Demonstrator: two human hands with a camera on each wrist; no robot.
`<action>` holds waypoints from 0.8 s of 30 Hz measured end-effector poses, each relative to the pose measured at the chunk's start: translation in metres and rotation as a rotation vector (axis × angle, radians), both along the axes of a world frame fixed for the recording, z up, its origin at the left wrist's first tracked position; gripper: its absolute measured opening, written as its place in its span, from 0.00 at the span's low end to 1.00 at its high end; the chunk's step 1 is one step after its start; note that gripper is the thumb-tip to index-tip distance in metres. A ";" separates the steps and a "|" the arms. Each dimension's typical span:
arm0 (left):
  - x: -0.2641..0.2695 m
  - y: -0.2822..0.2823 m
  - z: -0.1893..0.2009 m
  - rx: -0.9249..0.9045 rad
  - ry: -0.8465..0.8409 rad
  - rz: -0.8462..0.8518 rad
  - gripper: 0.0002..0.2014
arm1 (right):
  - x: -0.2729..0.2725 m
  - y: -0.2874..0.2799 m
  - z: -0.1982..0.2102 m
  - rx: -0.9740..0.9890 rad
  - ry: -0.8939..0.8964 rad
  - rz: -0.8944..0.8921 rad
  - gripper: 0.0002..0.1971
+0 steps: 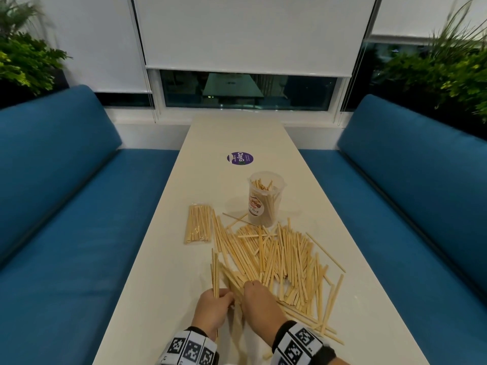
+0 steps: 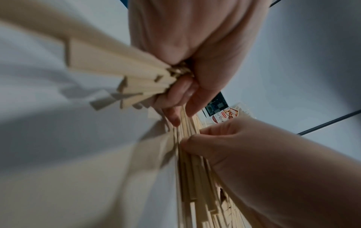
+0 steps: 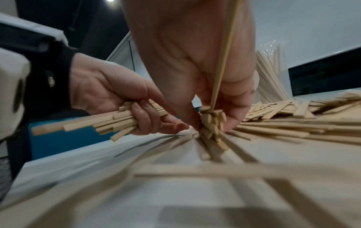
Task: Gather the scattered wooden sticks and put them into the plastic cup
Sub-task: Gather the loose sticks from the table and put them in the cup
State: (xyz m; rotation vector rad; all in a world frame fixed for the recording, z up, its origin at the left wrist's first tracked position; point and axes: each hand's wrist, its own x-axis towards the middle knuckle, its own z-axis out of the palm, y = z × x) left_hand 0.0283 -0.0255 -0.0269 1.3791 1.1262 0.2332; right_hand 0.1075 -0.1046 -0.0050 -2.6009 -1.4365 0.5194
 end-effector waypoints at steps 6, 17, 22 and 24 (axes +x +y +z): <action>0.003 0.007 -0.001 -0.059 -0.055 0.144 0.14 | 0.018 0.006 -0.002 0.141 0.207 -0.188 0.08; 0.029 -0.005 0.035 -0.148 -0.331 0.101 0.22 | 0.007 0.002 0.032 0.485 0.323 -0.127 0.13; 0.039 -0.007 0.040 -0.150 -0.374 0.167 0.21 | 0.006 0.002 0.033 0.551 0.276 -0.040 0.16; 0.042 -0.007 0.042 -0.132 -0.372 0.173 0.20 | 0.007 0.001 0.031 0.586 0.307 -0.059 0.15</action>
